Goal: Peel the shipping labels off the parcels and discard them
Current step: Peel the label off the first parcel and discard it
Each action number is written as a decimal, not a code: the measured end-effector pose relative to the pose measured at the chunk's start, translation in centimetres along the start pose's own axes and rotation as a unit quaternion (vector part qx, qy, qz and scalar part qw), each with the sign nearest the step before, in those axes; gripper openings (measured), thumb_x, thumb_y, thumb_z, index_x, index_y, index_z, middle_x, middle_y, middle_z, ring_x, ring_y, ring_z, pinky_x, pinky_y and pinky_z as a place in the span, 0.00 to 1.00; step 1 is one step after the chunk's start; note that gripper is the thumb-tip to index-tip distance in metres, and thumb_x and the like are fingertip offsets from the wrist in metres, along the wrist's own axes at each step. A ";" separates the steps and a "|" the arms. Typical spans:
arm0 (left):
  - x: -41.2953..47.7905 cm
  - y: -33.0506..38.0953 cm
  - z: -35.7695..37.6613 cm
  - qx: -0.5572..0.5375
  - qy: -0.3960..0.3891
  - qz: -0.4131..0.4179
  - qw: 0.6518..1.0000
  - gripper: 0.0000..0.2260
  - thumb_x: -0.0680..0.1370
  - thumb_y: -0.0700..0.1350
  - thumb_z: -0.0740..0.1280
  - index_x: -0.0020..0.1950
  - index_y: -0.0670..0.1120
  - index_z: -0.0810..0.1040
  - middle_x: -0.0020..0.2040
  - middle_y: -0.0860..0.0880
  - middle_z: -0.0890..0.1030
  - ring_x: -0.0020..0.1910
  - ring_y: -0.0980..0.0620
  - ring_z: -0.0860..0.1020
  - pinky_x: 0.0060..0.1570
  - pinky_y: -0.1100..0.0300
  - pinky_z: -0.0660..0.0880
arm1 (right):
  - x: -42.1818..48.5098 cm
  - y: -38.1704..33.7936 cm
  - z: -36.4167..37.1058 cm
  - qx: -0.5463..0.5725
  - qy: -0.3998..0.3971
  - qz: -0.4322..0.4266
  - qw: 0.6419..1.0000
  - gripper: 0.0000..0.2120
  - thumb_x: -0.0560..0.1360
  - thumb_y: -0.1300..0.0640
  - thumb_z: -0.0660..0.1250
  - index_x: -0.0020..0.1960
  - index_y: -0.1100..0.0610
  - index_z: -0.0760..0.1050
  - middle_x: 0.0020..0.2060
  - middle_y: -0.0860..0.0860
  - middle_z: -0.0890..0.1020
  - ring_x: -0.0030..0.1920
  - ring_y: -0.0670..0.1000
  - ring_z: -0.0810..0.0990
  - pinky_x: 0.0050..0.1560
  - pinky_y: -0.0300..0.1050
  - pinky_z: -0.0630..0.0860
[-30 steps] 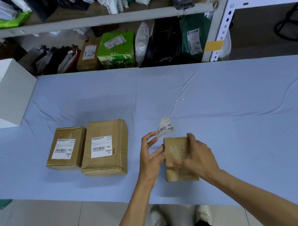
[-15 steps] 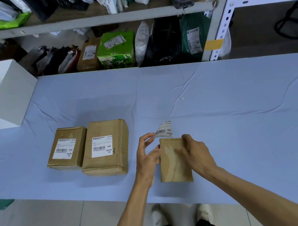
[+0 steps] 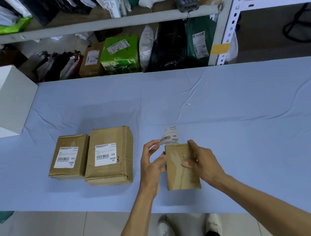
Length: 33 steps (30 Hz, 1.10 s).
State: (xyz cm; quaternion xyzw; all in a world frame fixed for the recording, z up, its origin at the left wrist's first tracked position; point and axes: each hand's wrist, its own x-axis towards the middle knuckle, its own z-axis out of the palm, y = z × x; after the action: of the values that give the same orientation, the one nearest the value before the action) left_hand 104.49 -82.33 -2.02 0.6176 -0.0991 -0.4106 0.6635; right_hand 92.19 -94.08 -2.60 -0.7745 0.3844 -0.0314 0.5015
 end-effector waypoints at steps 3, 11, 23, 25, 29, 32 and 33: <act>0.1 0.2 0.2 -0.002 0.001 -0.001 1.000 0.19 0.70 0.44 0.70 0.59 0.56 0.74 0.65 0.46 0.73 0.60 0.47 0.78 0.44 0.55 0.80 | 0.4 0.1 -0.1 0.016 0.017 0.018 1.000 0.12 0.76 0.61 0.62 0.59 0.60 0.69 0.46 0.57 0.79 0.46 0.59 0.78 0.47 0.51 0.75; 1.0 2.0 1.3 0.049 0.019 0.012 0.999 0.15 0.79 0.40 0.65 0.63 0.56 0.73 0.66 0.49 0.72 0.66 0.49 0.70 0.48 0.54 0.76 | 2.0 0.5 -1.4 -0.066 0.006 0.067 0.996 0.24 0.81 0.57 0.53 0.77 0.50 0.57 0.61 0.56 0.74 0.53 0.54 0.75 0.55 0.46 0.72; 1.8 5.7 2.1 0.137 0.081 0.108 0.981 0.13 0.79 0.31 0.59 0.59 0.43 0.76 0.56 0.49 0.78 0.52 0.56 0.74 0.47 0.67 0.69 | 2.3 0.0 -2.8 -0.085 -0.029 0.042 0.995 0.26 0.80 0.58 0.61 0.76 0.54 0.60 0.57 0.57 0.75 0.54 0.57 0.76 0.61 0.54 0.75; 1.9 5.6 2.2 0.127 0.089 0.110 0.982 0.13 0.78 0.30 0.61 0.58 0.43 0.76 0.54 0.47 0.78 0.51 0.55 0.75 0.45 0.69 0.70 | 2.4 -0.3 -3.0 -0.112 -0.023 0.033 0.993 0.25 0.79 0.59 0.61 0.75 0.53 0.61 0.55 0.55 0.75 0.50 0.53 0.74 0.59 0.49 0.74; 2.0 4.9 2.7 0.103 0.104 0.094 0.985 0.14 0.73 0.30 0.67 0.52 0.46 0.76 0.50 0.45 0.80 0.48 0.55 0.78 0.48 0.60 0.77 | 2.2 -0.6 -3.2 -0.123 -0.033 0.044 0.991 0.27 0.78 0.60 0.61 0.75 0.58 0.60 0.61 0.62 0.75 0.58 0.62 0.77 0.60 0.53 0.75; 2.3 4.6 2.9 0.116 0.086 0.094 0.985 0.17 0.70 0.28 0.70 0.48 0.49 0.77 0.47 0.47 0.80 0.45 0.55 0.79 0.44 0.58 0.79 | 2.3 -2.0 -4.0 -0.150 0.061 0.038 0.986 0.20 0.79 0.62 0.58 0.71 0.62 0.65 0.60 0.63 0.76 0.59 0.62 0.77 0.59 0.51 0.74; 2.4 4.5 3.1 0.124 0.079 0.099 0.984 0.18 0.70 0.28 0.70 0.47 0.50 0.77 0.46 0.48 0.80 0.45 0.56 0.79 0.42 0.60 0.79 | 2.3 -3.0 -4.4 -0.110 0.107 0.027 0.988 0.17 0.80 0.62 0.57 0.69 0.62 0.68 0.59 0.62 0.77 0.57 0.62 0.78 0.58 0.52 0.75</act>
State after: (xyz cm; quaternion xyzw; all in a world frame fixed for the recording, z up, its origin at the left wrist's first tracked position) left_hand 105.97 -86.63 1.85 0.7129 -0.1573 -0.2770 0.6248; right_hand 93.57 -98.27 1.18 -0.8063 0.4578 -0.0577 0.3700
